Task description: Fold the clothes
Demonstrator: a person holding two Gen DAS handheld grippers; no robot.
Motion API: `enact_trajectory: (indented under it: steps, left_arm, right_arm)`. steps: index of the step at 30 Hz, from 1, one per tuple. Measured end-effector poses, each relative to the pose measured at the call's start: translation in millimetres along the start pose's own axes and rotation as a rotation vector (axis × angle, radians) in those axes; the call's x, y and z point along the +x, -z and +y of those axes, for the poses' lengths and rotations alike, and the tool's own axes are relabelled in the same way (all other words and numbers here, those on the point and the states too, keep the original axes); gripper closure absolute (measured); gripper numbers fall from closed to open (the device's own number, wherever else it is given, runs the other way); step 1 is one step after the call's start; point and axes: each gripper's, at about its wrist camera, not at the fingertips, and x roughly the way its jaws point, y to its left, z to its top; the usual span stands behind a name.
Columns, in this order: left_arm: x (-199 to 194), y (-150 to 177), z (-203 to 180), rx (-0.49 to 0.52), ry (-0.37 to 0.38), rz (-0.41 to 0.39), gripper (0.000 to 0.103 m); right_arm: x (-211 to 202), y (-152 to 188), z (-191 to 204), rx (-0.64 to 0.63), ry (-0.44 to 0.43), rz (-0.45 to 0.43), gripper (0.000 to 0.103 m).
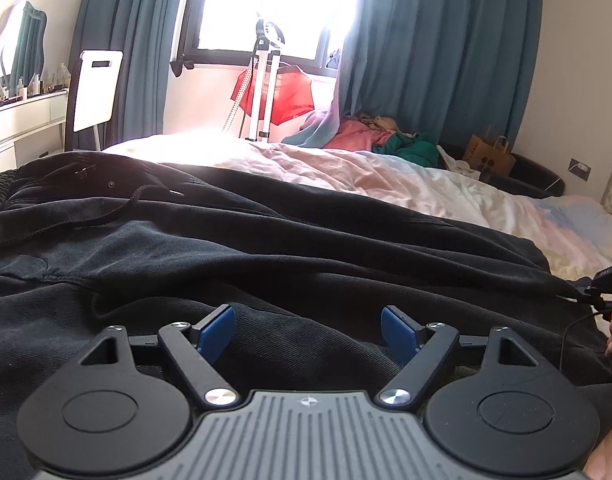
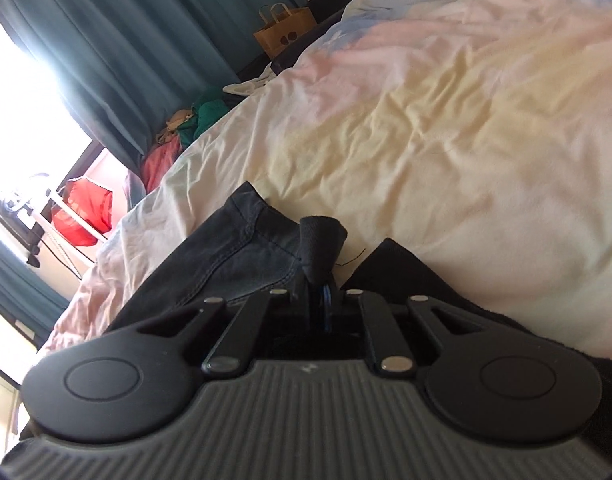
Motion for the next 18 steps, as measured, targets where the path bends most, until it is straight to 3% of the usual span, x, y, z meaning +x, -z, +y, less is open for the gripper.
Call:
enact_trajectory:
  steps: [6,11,13,18]
  left_arm:
    - [-31.9,-8.5,-6.4,0.037,0.005,-0.077,0.021]
    - [-61.3,-9.8,-12.4,0.047,0.008,-0.101,0.021]
    - [-78.9,-7.7,-18.5,0.083,0.004,-0.130,0.021]
    - [-117.7,2.6,-34.1,0.162,0.003,-0.164,0.021]
  right_arm:
    - [-85.9,2.1,40.2,-0.168,-0.004,-0.083,0.091]
    - [-163.4,28.0,79.8,-0.310,-0.142,-0.062,0.091]
    - [-190.5,46.5,96.4,-0.387,-0.223,-0.031,0.091]
    - [-246.2,96.0,117.5,-0.544,-0.327,-0.020,0.091]
